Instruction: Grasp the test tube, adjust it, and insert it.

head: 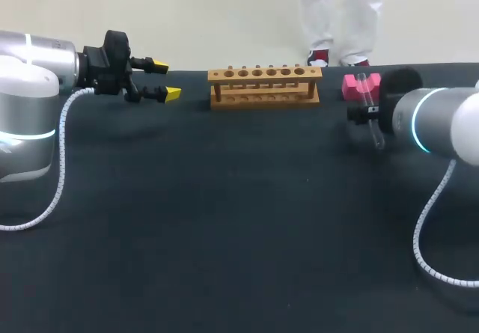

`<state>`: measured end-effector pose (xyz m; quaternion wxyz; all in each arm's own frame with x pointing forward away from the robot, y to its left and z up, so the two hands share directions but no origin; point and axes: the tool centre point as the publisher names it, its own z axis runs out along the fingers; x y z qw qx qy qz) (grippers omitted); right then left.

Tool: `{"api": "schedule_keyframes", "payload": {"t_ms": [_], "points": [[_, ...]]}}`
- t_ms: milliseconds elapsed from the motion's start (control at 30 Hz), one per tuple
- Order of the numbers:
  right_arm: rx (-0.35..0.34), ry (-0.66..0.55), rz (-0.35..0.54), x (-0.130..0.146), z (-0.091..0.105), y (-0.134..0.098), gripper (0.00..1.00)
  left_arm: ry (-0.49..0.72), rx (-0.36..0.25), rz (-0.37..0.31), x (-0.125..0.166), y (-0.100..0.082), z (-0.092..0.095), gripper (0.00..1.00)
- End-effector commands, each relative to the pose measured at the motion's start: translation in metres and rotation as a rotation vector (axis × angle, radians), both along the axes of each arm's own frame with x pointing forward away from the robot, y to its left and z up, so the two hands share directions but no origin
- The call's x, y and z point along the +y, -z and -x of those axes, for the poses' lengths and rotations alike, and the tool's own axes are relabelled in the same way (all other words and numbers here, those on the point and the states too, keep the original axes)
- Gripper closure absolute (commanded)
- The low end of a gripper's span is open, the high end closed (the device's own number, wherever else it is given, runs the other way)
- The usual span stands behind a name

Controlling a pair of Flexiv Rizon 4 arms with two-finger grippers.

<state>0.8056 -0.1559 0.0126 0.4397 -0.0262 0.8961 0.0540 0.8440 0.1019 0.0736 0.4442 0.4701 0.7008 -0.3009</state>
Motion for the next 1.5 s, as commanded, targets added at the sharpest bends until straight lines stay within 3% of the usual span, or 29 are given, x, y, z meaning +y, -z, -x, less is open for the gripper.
{"api": "schedule_keyframes", "payload": {"t_ms": [33,1267,1400,1433,1500], "points": [[-0.306,0.021,-0.042,0.0,-0.002,0.005,0.0,-0.002,-0.006,0.004,0.0,0.001,0.001,0.0],[-0.227,-0.016,-0.072,-0.001,-0.01,0.02,0.0,-0.002,-0.006,0.004,0.0,0.001,0.001,0.0],[-0.222,-0.016,-0.073,-0.002,-0.009,0.02,0.29,-0.002,-0.006,0.004,0.0,0.001,0.001,0.0],[-0.221,-0.017,-0.073,-0.002,-0.009,0.02,0.47,-0.002,-0.006,0.004,0.0,0.001,0.001,0.0],[-0.22,-0.016,-0.073,-0.003,-0.009,0.021,0.53,-0.002,-0.006,0.004,0.0,0.001,0.001,0.0]]}}
